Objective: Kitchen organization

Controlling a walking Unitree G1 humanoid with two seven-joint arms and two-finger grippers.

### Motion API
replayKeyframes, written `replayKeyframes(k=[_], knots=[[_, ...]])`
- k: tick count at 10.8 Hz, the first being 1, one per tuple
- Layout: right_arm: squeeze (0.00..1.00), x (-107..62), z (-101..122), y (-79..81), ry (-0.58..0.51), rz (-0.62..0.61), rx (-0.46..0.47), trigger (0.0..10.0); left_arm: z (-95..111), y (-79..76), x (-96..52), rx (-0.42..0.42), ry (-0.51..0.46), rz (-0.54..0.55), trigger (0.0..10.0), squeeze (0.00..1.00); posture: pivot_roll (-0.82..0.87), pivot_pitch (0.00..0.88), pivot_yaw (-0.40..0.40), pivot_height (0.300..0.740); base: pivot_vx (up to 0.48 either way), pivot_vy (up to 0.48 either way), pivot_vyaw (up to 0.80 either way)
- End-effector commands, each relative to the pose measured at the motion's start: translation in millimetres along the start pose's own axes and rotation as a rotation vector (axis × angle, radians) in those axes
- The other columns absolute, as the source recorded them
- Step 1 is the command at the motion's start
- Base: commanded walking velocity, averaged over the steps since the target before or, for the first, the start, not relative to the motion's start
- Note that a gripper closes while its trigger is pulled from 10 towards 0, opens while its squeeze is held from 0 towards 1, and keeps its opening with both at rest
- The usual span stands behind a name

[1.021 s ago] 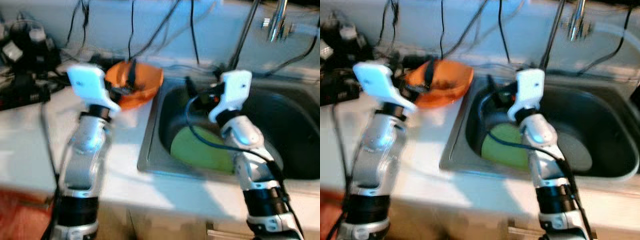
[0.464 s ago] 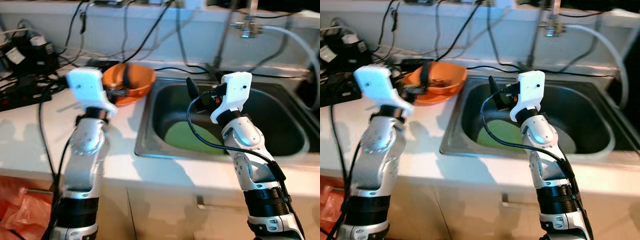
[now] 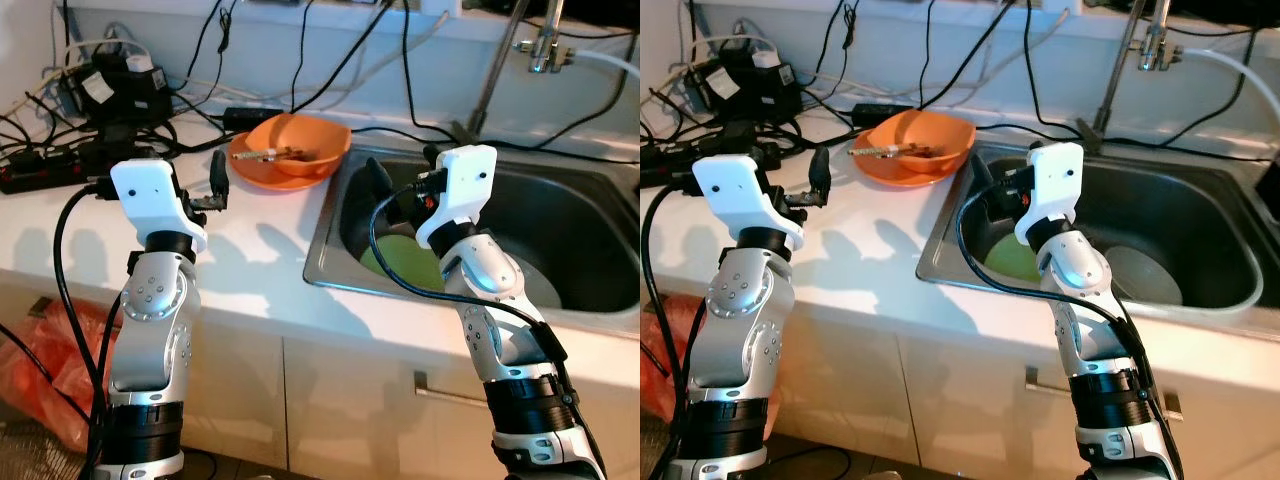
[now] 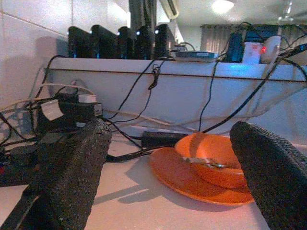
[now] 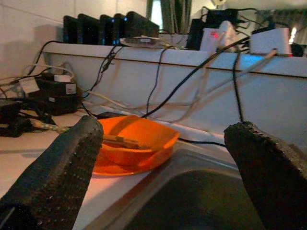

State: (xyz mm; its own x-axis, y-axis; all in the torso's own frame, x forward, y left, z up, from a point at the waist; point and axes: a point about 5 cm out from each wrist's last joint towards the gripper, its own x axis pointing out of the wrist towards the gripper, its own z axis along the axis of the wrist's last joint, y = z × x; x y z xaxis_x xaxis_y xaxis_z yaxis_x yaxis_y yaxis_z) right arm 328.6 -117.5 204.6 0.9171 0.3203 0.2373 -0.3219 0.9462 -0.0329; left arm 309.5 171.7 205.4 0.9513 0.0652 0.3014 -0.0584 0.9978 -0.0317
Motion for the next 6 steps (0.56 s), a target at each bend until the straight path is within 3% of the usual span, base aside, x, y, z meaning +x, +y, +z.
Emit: replayKeyframes(k=[1, 4, 6], knots=[[0.0, -0.3, -0.4, -5.2, 0.014, -0.014, -0.002, 10.0, 2.1, -4.7, 3.8, -0.007, 0.001, -0.009, 10.0, 0.0, 0.12, 0.006, 0.015, 0.74, 0.0, 0.0, 0.0], [0.0, -0.2, -2.3, -5.9, 0.022, -0.022, 0.011, 10.0, 0.2, -3.1, 3.7, -0.011, 0.014, 0.0, 10.0, 0.0, 0.12, 0.006, 0.017, 0.74, 0.0, 0.0, 0.0], [0.0, 0.1, -3.3, -6.9, 0.029, -0.03, 0.023, 10.0, -3.7, -3.8, 4.2, -0.029, 0.041, -0.003, 10.0, 0.0, 0.12, 0.004, 0.018, 0.74, 0.0, 0.0, -0.8]])
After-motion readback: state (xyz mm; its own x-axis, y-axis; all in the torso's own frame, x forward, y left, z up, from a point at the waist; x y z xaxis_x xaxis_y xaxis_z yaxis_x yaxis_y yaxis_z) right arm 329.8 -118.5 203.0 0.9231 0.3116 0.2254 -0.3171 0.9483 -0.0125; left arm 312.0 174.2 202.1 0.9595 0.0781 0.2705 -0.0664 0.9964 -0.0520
